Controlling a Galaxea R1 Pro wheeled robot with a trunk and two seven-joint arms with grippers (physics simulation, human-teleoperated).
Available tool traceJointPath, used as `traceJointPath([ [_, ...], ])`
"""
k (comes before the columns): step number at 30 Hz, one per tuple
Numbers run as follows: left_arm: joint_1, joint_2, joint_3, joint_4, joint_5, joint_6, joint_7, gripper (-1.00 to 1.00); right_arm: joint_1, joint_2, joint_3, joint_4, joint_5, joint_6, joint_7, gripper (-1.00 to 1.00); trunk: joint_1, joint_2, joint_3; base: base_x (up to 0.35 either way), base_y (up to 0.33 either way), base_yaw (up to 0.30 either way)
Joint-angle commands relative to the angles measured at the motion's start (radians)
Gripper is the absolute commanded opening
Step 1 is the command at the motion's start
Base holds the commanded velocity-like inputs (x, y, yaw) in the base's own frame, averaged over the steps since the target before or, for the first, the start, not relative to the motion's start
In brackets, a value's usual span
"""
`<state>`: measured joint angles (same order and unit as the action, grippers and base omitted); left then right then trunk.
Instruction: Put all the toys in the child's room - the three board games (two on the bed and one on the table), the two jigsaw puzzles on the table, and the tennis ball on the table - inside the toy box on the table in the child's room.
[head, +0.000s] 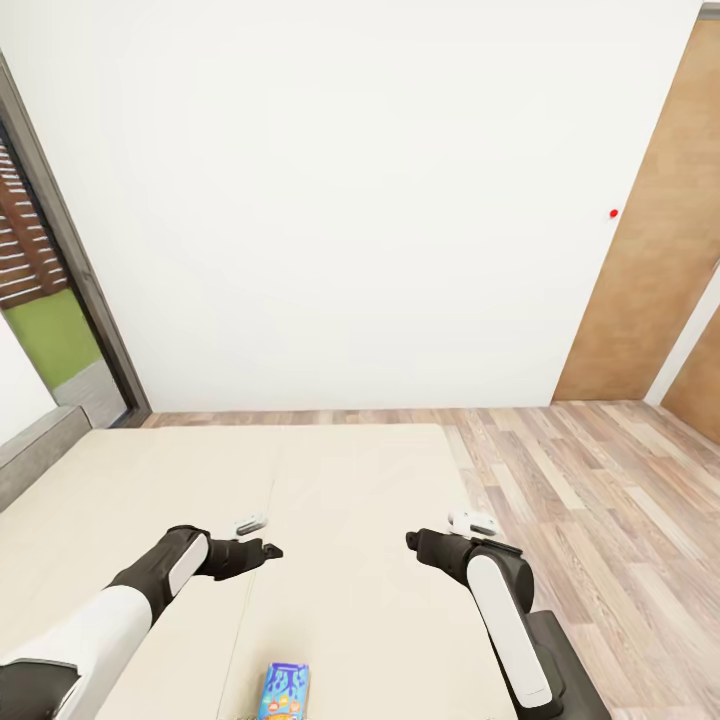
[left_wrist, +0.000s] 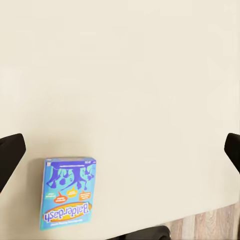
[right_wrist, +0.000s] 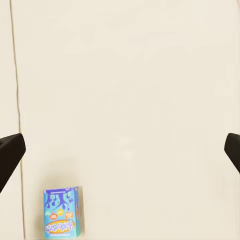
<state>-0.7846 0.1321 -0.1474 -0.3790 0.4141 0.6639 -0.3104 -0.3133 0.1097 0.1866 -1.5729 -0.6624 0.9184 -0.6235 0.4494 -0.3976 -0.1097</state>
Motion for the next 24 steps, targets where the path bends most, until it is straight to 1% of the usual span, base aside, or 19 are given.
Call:
traceJointPath([
  [1, -0.001, -0.001, -0.004, -0.001, 0.0, 0.002, -0.002, 1.0, -0.001, 0.0, 0.0, -0.001, -0.009, 0.002, -0.01, 1.0, 0.001, -0.002, -0.004, 0.0, 0.0, 0.0],
  [6, -0.001, -0.004, -0.004, -0.001, 0.0, -0.015, -0.004, 1.0, -0.001, 0.0, 0.0, -0.001, -0.009, 0.001, -0.01, 1.0, 0.001, -0.002, -0.012, 0.0, 0.0, 0.0],
  [11, 0.0, -0.004, -0.003, -0.001, 0.001, -0.018, -0.008, 1.0, -0.001, 0.001, 0.0, -0.001, -0.009, 0.001, -0.002, 1.0, 0.001, -0.002, -0.02, 0.0, 0.0, 0.0],
  [16, -0.001, 0.002, -0.002, -0.001, 0.007, -0.016, -0.012, 1.0, -0.001, -0.001, -0.003, -0.001, -0.009, 0.0, 0.034, 1.0, 0.001, -0.002, -0.029, 0.0, 0.0, 0.0],
  [24, -0.001, 0.004, -0.002, -0.001, 0.009, -0.013, -0.014, 1.0, -0.001, -0.004, -0.006, -0.001, -0.009, 0.001, 0.053, 1.0, 0.001, -0.002, -0.042, 0.0, 0.0, 0.0],
])
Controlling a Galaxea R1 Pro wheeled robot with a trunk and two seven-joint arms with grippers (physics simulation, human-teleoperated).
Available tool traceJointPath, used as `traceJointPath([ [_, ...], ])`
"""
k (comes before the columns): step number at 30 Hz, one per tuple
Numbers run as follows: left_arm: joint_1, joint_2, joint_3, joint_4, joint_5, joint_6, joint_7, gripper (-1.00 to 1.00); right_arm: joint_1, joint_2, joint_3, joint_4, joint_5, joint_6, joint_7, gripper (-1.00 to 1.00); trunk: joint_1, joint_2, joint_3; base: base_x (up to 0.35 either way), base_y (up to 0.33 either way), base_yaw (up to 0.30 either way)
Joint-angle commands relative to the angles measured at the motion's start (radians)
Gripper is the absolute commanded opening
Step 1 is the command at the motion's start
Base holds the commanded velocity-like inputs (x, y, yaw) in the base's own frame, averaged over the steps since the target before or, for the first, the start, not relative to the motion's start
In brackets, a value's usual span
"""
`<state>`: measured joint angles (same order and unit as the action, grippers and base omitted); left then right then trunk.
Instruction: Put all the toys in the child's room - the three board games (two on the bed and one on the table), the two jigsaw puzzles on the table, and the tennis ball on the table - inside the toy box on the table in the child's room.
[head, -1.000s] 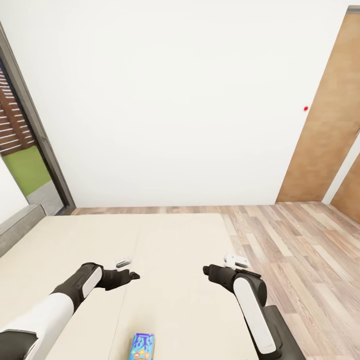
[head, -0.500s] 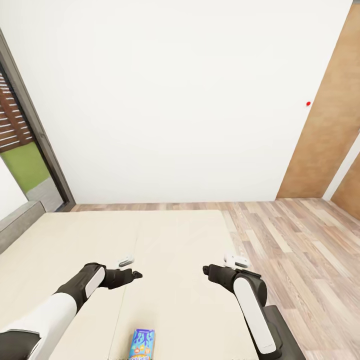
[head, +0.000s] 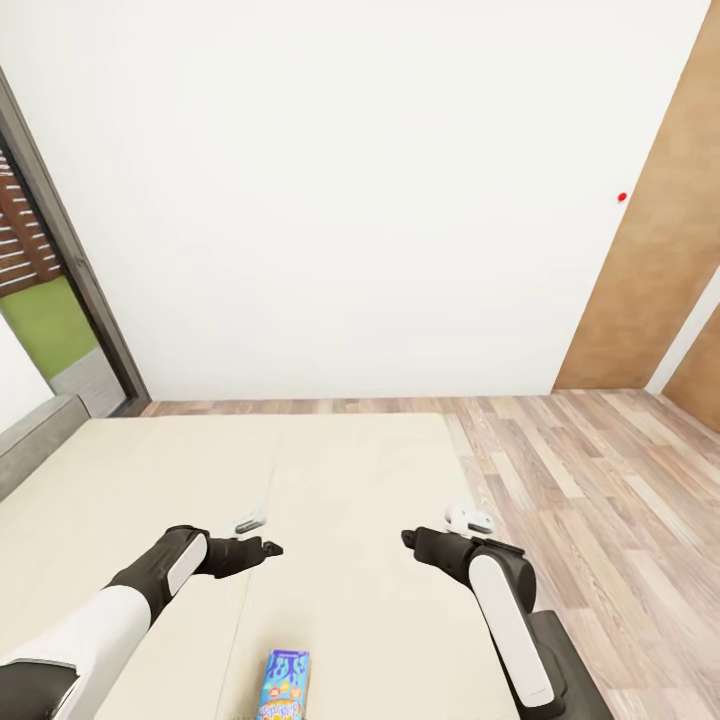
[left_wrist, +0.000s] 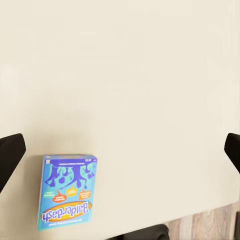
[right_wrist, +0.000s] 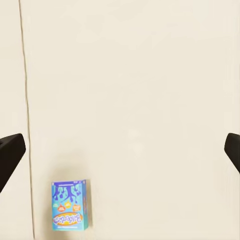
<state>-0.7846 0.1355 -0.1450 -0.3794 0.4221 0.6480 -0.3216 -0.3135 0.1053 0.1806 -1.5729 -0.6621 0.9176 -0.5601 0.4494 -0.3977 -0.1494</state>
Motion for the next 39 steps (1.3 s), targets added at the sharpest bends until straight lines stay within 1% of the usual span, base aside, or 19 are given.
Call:
traceJointPath([
  [1, -0.001, 0.001, -0.005, -0.001, 0.001, 0.003, -0.003, 1.0, -0.001, -0.001, 0.0, -0.001, -0.01, 0.002, -0.01, 1.0, 0.001, -0.002, -0.004, 0.0, 0.0, 0.0],
  [5, -0.001, 0.001, -0.005, -0.001, 0.001, 0.004, -0.008, 1.0, -0.001, -0.003, -0.001, -0.001, -0.01, 0.003, -0.009, 1.0, 0.001, -0.002, -0.01, 0.0, 0.0, 0.0],
  [12, -0.001, 0.004, -0.005, -0.001, -0.002, 0.004, -0.039, 1.0, -0.001, -0.006, -0.003, -0.001, -0.01, 0.003, -0.009, 1.0, 0.001, -0.002, -0.022, 0.0, 0.0, 0.0],
  [18, -0.001, 0.004, -0.005, -0.001, -0.005, 0.004, -0.043, 1.0, -0.001, -0.01, -0.006, -0.001, -0.01, 0.003, -0.009, 1.0, 0.001, -0.002, -0.032, 0.0, 0.0, 0.0],
  [24, 0.0, 0.007, -0.006, -0.002, -0.003, 0.004, -0.048, 1.0, -0.001, -0.008, -0.007, -0.001, -0.01, 0.003, -0.008, 1.0, 0.001, -0.002, -0.042, 0.0, 0.0, 0.0],
  [27, 0.0, 0.009, -0.006, -0.002, -0.005, 0.004, -0.062, 1.0, -0.001, -0.011, -0.008, -0.001, -0.01, 0.004, -0.008, 1.0, 0.001, -0.002, -0.047, 0.0, 0.0, 0.0],
  [31, 0.0, 0.024, -0.007, -0.003, -0.006, 0.005, -0.111, 1.0, -0.001, -0.013, -0.011, -0.001, -0.015, 0.004, -0.001, 1.0, 0.001, -0.002, -0.053, 0.0, 0.0, 0.0],
  [33, -0.001, 0.039, -0.007, -0.003, -0.007, 0.006, -0.154, 1.0, -0.001, -0.016, -0.045, -0.001, -0.057, 0.004, 0.07, 1.0, 0.001, -0.002, -0.057, 0.0, 0.0, 0.0],
  [35, -0.001, 0.051, -0.007, -0.003, -0.008, 0.007, -0.19, 1.0, 0.002, -0.023, -0.104, 0.0, -0.117, 0.005, 0.216, 1.0, 0.001, -0.002, -0.06, 0.0, 0.0, 0.0],
  [36, 0.0, 0.054, -0.007, -0.003, -0.008, 0.007, -0.198, 1.0, 0.003, -0.027, -0.119, 0.0, -0.127, 0.005, 0.255, 1.0, 0.001, -0.002, -0.062, 0.0, 0.0, 0.0],
  [38, 0.0, 0.06, -0.009, -0.003, -0.009, 0.007, -0.217, 1.0, 0.006, -0.055, -0.167, 0.0, -0.152, 0.006, 0.405, 1.0, 0.001, -0.002, -0.065, 0.0, 0.0, 0.0],
  [39, 0.0, 0.061, -0.01, -0.003, -0.009, 0.007, -0.22, 1.0, 0.006, -0.063, -0.175, 0.0, -0.156, 0.006, 0.437, 1.0, 0.001, -0.002, -0.067, 0.0, 0.0, 0.0],
])
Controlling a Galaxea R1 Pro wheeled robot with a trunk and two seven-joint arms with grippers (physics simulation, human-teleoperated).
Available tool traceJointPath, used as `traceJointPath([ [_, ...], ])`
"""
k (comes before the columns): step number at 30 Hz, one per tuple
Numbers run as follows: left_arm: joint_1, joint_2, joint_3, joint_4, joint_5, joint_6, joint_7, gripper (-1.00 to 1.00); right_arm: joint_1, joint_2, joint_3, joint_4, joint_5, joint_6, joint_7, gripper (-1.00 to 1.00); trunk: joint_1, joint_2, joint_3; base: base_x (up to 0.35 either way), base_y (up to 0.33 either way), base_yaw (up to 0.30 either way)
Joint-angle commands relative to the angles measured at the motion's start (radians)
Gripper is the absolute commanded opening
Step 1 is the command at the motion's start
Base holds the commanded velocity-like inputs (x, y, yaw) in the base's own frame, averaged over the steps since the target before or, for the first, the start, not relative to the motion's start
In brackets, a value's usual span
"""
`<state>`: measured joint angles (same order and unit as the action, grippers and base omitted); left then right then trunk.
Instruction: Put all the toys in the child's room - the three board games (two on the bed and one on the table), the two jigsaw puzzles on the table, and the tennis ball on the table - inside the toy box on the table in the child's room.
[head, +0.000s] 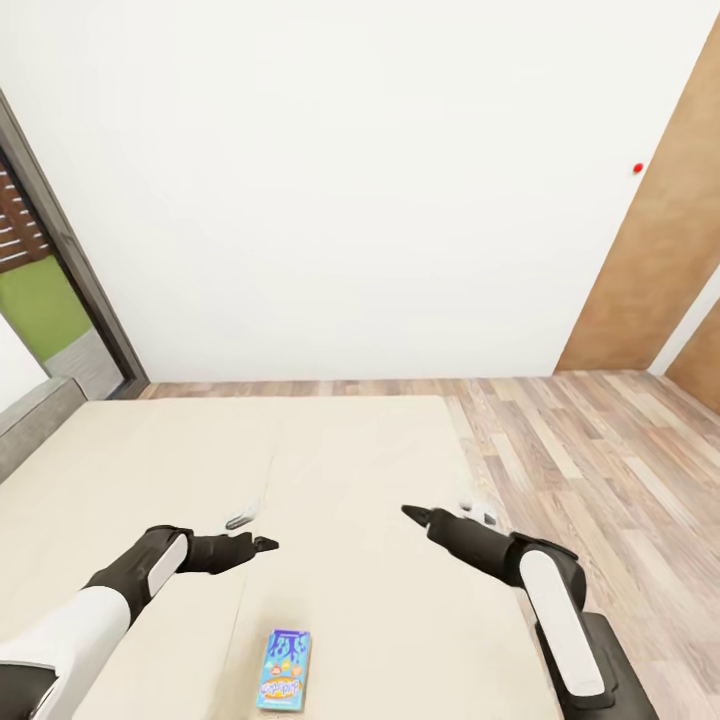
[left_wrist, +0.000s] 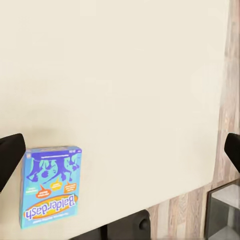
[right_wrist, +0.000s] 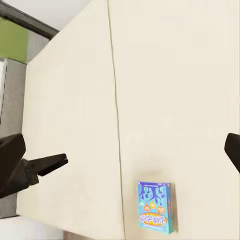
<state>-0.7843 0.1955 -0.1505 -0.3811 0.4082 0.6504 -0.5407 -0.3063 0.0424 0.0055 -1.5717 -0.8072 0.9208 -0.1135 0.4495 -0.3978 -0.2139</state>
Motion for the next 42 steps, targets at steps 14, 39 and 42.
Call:
traceJointPath([
  [14, -0.001, 0.0, -0.012, -0.001, 0.003, 0.005, -0.01, 1.0, 0.0, -0.062, -0.086, -0.001, -0.036, 0.027, 0.264, 1.0, 0.001, -0.002, -0.025, 0.0, 0.0, 0.0],
  [39, -0.001, 0.0, -0.014, -0.001, 0.004, 0.005, -0.01, 1.0, 0.012, -0.06, -0.137, 0.002, -0.038, 0.053, 0.293, 1.0, 0.001, -0.002, -0.066, 0.0, 0.0, 0.0],
  [42, -0.001, -0.001, -0.013, -0.001, 0.004, 0.005, -0.01, 1.0, 0.012, -0.06, -0.137, 0.004, -0.038, 0.052, 0.293, 1.0, 0.001, -0.002, -0.071, 0.0, 0.0, 0.0],
])
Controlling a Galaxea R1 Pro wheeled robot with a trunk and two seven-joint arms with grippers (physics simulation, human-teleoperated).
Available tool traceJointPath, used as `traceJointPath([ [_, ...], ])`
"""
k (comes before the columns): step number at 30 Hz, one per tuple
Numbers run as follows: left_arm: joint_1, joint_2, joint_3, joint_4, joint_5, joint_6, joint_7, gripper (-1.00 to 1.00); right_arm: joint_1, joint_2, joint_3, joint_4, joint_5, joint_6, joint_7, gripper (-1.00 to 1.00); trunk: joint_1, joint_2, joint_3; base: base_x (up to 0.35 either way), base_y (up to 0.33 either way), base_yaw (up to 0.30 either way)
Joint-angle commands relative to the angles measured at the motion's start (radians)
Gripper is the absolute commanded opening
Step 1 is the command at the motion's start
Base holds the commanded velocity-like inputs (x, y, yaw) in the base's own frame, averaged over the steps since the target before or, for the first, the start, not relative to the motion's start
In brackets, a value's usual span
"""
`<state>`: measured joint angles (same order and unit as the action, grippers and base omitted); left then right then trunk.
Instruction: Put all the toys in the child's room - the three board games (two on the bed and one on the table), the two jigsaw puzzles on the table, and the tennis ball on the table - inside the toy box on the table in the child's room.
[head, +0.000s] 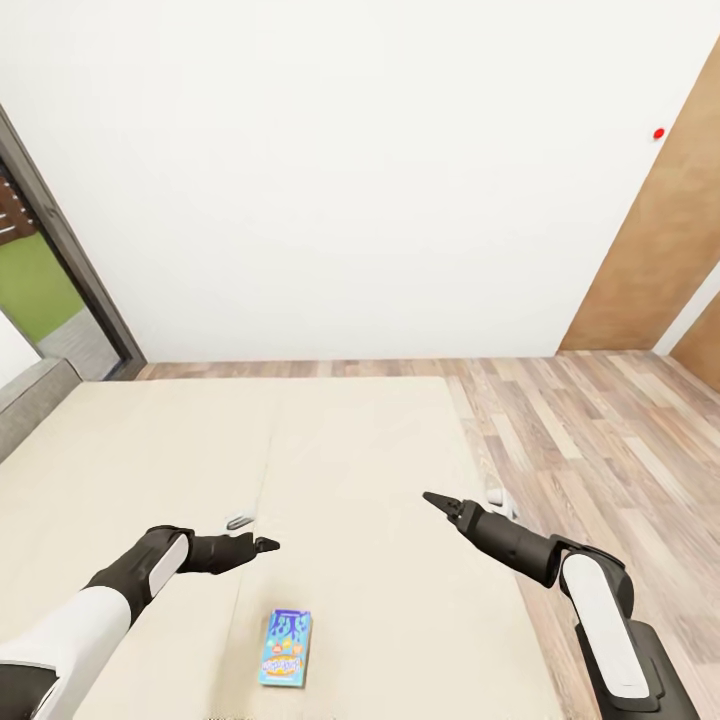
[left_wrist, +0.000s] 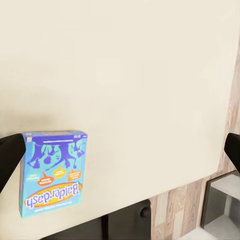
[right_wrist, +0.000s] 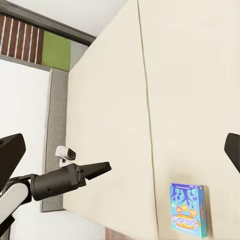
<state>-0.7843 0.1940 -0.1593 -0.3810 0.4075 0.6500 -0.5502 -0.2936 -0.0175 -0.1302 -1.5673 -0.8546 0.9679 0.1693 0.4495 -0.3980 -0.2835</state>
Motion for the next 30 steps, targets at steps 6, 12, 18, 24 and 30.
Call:
traceJointPath([
  [6, -0.001, 0.0, -0.005, -0.001, 0.005, 0.005, 0.002, 1.0, -0.001, 0.0, -0.002, 0.001, 0.009, 0.005, 0.01, 1.0, 0.0, -0.002, -0.012, 0.0, 0.0, 0.0],
  [12, -0.001, 0.0, -0.006, -0.001, 0.004, 0.004, 0.004, 1.0, -0.001, -0.001, -0.002, 0.0, 0.01, 0.006, 0.011, 1.0, 0.0, -0.002, -0.022, 0.0, 0.0, 0.0],
  [18, -0.001, 0.0, -0.006, -0.001, 0.004, 0.003, 0.005, 1.0, -0.001, -0.001, -0.003, 0.001, 0.011, 0.006, 0.011, 1.0, 0.0, -0.002, -0.032, 0.0, 0.0, 0.0],
  [24, -0.001, -0.002, -0.006, -0.001, 0.004, 0.003, 0.007, 1.0, -0.001, -0.001, -0.003, 0.001, 0.011, 0.006, 0.011, 1.0, 0.0, -0.002, -0.041, 0.0, 0.0, 0.0],
  [30, -0.001, -0.002, -0.006, -0.001, 0.004, 0.003, 0.008, 1.0, -0.001, -0.001, -0.003, 0.002, 0.011, 0.006, 0.011, 1.0, 0.0, -0.002, -0.051, 0.0, 0.0, 0.0],
])
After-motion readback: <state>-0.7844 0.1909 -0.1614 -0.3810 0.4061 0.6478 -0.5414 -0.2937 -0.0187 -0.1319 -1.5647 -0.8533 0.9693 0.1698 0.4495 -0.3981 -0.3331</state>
